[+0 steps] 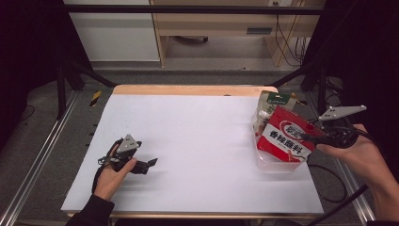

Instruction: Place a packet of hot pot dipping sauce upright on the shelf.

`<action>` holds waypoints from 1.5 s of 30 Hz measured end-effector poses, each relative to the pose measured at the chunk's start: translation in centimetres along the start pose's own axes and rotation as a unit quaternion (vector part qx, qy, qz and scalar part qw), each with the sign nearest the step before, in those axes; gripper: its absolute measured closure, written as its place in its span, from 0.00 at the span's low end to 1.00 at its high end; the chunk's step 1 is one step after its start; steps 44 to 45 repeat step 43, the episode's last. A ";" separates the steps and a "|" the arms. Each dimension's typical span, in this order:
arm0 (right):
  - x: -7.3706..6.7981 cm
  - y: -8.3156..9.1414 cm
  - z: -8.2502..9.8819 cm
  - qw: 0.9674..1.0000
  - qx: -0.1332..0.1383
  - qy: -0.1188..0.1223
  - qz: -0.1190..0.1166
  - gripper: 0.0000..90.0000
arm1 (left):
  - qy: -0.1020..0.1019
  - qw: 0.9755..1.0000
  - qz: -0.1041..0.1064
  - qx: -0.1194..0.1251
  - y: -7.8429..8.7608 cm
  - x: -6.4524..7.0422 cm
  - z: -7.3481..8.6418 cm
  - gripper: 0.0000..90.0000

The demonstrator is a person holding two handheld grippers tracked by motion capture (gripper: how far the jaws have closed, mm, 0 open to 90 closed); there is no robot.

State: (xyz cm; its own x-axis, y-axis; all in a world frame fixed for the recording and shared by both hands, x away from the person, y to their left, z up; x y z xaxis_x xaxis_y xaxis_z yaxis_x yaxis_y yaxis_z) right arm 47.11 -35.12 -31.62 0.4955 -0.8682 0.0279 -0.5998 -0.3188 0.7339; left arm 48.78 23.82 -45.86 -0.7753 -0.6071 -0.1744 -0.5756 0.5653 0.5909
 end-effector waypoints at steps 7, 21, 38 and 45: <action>-1.3 0.2 -3.5 0.999 0.016 0.002 0.036 0.36 | 0.001 1.000 0.000 0.001 0.0 0.0 0.0 0.07; -8.8 -0.9 -11.5 0.994 0.072 0.061 0.063 0.21 | 0.001 1.000 0.000 0.003 0.1 -0.2 0.0 0.07; -19.4 -8.6 -13.5 0.992 0.113 0.049 -0.013 0.18 | 0.007 1.000 -0.005 0.004 0.4 -0.4 0.1 0.07; -20.4 -11.5 -12.6 0.994 0.106 0.035 -0.024 0.17 | 0.007 1.000 -0.006 0.003 0.5 -0.5 0.1 0.07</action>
Point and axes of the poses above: each handheld gripper's, and its own axes: y roughly backward along the jaws, z roughly out of its underside, x roughly to its right, the point moved 1 cm from there along -y, roughly forward along the jaws, and after that the axes turned 10 degrees about -y, right-handed, at the moved point
